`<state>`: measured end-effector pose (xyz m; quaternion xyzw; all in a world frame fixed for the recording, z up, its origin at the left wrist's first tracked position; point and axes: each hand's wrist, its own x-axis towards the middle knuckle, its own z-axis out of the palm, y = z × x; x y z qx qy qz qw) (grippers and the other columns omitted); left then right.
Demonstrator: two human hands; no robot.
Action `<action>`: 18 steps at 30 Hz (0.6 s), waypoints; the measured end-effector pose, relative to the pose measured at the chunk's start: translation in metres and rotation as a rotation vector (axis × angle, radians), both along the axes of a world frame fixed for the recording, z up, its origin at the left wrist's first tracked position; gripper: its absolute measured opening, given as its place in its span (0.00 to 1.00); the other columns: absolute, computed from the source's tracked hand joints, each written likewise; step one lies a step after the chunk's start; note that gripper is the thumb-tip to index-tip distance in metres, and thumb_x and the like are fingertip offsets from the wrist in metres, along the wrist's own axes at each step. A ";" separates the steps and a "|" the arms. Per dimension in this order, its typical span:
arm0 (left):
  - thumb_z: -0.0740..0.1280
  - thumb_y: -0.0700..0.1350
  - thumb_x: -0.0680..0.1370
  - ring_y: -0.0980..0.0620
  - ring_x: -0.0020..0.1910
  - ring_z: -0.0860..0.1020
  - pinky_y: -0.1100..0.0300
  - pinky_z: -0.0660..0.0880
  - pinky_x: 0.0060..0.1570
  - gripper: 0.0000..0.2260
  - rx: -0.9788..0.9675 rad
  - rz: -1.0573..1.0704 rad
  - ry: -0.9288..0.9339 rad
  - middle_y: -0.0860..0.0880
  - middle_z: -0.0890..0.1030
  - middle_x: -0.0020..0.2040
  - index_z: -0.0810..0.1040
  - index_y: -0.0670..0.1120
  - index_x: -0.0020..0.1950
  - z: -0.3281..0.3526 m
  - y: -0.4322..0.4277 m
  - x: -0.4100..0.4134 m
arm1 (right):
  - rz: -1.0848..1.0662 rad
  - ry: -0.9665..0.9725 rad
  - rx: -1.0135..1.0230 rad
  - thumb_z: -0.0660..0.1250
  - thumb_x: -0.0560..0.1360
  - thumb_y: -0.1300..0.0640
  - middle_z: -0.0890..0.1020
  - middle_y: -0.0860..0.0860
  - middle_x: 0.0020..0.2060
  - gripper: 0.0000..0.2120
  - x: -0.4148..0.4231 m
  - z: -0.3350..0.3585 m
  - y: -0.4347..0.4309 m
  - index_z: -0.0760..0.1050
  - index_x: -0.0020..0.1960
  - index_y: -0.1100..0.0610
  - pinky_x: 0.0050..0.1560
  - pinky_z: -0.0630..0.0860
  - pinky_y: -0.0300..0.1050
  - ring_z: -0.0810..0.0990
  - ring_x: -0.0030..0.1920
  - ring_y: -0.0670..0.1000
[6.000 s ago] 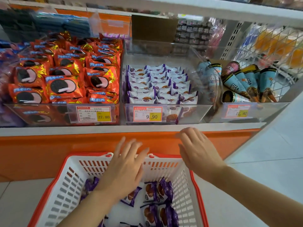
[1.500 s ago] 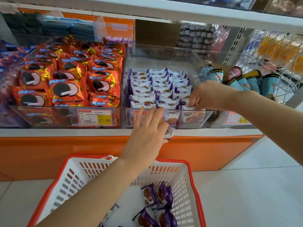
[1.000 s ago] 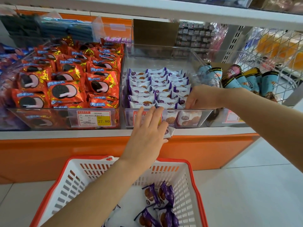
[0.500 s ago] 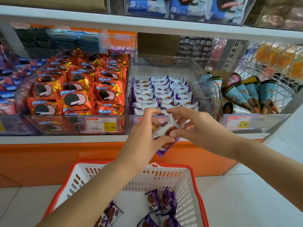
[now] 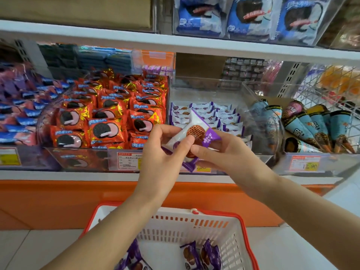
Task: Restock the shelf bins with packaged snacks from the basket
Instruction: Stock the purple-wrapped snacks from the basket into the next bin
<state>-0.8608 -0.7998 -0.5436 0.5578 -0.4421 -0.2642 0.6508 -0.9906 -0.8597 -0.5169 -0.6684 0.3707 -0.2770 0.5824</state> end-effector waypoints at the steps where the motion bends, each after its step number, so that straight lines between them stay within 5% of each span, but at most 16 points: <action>1: 0.68 0.49 0.74 0.61 0.49 0.78 0.66 0.76 0.46 0.07 -0.006 0.005 -0.059 0.54 0.80 0.48 0.73 0.52 0.49 0.000 -0.002 0.003 | -0.036 -0.023 0.021 0.71 0.72 0.58 0.85 0.52 0.48 0.16 0.003 -0.001 -0.001 0.76 0.58 0.57 0.48 0.81 0.41 0.84 0.47 0.48; 3: 0.66 0.47 0.77 0.62 0.49 0.77 0.72 0.72 0.46 0.03 -0.055 0.002 -0.275 0.56 0.79 0.47 0.74 0.51 0.49 0.001 -0.006 0.014 | -0.126 -0.057 0.077 0.72 0.71 0.58 0.84 0.53 0.49 0.18 0.008 -0.001 -0.007 0.74 0.59 0.58 0.47 0.81 0.41 0.85 0.45 0.48; 5: 0.62 0.48 0.79 0.60 0.52 0.73 0.72 0.67 0.53 0.06 -0.134 0.054 -0.782 0.53 0.78 0.50 0.76 0.47 0.51 0.003 -0.015 0.038 | -0.218 -0.040 0.075 0.72 0.71 0.57 0.84 0.53 0.48 0.14 0.012 0.000 -0.018 0.75 0.55 0.57 0.46 0.82 0.42 0.85 0.44 0.49; 7: 0.59 0.47 0.78 0.52 0.57 0.71 0.61 0.63 0.59 0.12 -0.190 0.041 -1.231 0.48 0.79 0.53 0.78 0.44 0.53 -0.001 -0.028 0.065 | -0.307 0.025 0.010 0.70 0.73 0.56 0.83 0.51 0.47 0.10 0.017 0.001 -0.037 0.74 0.52 0.55 0.47 0.80 0.42 0.84 0.44 0.49; 9: 0.58 0.48 0.78 0.47 0.60 0.70 0.53 0.63 0.60 0.14 -0.174 -0.057 -1.464 0.44 0.80 0.55 0.80 0.43 0.52 -0.005 -0.036 0.085 | -0.377 0.099 -0.079 0.69 0.75 0.56 0.82 0.50 0.45 0.07 0.023 0.002 -0.060 0.74 0.52 0.53 0.47 0.77 0.40 0.81 0.43 0.48; 14: 0.56 0.49 0.78 0.42 0.65 0.67 0.48 0.60 0.64 0.16 -0.184 -0.092 -1.706 0.41 0.78 0.60 0.81 0.44 0.53 -0.021 -0.046 0.099 | -0.382 0.350 -0.279 0.68 0.76 0.53 0.81 0.54 0.45 0.05 0.047 -0.003 -0.107 0.77 0.48 0.55 0.38 0.71 0.43 0.74 0.39 0.50; 18: 0.57 0.49 0.77 0.40 0.66 0.68 0.47 0.59 0.66 0.16 -0.194 -0.091 -1.707 0.41 0.77 0.62 0.81 0.44 0.54 -0.024 -0.047 0.102 | -0.356 0.484 -0.467 0.67 0.77 0.56 0.80 0.54 0.50 0.15 0.066 -0.008 -0.135 0.75 0.62 0.57 0.44 0.71 0.41 0.76 0.44 0.50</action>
